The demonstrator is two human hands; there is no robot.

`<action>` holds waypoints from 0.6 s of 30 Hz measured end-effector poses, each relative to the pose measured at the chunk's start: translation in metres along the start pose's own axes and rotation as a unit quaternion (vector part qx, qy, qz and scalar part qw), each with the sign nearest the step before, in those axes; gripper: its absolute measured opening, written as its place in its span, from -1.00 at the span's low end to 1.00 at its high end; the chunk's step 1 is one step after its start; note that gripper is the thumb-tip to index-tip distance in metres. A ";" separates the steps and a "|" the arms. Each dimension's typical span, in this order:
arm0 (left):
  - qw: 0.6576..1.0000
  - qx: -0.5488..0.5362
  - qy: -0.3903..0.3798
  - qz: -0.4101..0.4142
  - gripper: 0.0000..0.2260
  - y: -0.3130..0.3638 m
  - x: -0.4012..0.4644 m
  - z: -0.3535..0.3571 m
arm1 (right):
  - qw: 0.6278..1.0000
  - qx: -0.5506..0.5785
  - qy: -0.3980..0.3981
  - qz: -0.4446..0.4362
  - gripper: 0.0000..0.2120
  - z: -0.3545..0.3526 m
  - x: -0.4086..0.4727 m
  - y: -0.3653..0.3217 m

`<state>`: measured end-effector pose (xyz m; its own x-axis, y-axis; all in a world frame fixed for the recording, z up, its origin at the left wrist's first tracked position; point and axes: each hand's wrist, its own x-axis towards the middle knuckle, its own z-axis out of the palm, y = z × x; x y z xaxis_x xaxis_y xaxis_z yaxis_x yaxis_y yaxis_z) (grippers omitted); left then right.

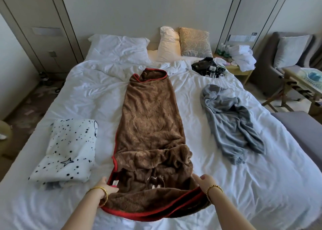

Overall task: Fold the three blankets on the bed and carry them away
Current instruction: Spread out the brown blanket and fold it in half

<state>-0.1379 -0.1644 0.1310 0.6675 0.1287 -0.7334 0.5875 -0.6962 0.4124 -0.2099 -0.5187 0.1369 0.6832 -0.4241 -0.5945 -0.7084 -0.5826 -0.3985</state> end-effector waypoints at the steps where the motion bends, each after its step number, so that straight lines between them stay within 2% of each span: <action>1: 0.999 0.032 0.008 -0.010 -0.26 -0.013 -0.013 0.011 | 1.000 0.003 -0.009 -0.006 -0.57 0.004 -0.012 0.017; 4: 0.987 0.137 0.073 -0.043 -0.37 -0.059 -0.049 0.045 | 0.997 -0.016 -0.062 -0.032 -0.61 0.015 -0.046 0.066; 8: 0.983 0.145 0.100 -0.057 -0.58 -0.107 -0.091 0.081 | 0.980 -0.126 -0.137 -0.067 -0.39 0.030 -0.097 0.118; 10: 0.982 0.126 0.124 -0.061 -0.67 -0.117 -0.113 0.083 | 0.965 -0.185 -0.172 -0.068 -0.29 0.035 -0.119 0.133; 13: 0.980 0.041 0.185 -0.060 -0.65 -0.124 -0.139 0.073 | 0.937 -0.264 -0.226 -0.039 -0.17 0.037 -0.148 0.142; 16: 0.964 -0.044 0.257 -0.056 -0.65 -0.136 -0.158 0.063 | 0.906 -0.347 -0.235 -0.058 -0.18 0.042 -0.174 0.150; 18: 0.956 -0.077 0.278 -0.049 -0.66 -0.147 -0.171 0.060 | 0.900 -0.362 -0.233 -0.069 -0.27 0.049 -0.193 0.158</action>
<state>-0.3655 -0.1265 0.1639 0.7214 0.5734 -0.3884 0.6908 -0.5557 0.4626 -0.4625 -0.4945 0.1548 0.4880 -0.0740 -0.8697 -0.2063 -0.9779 -0.0325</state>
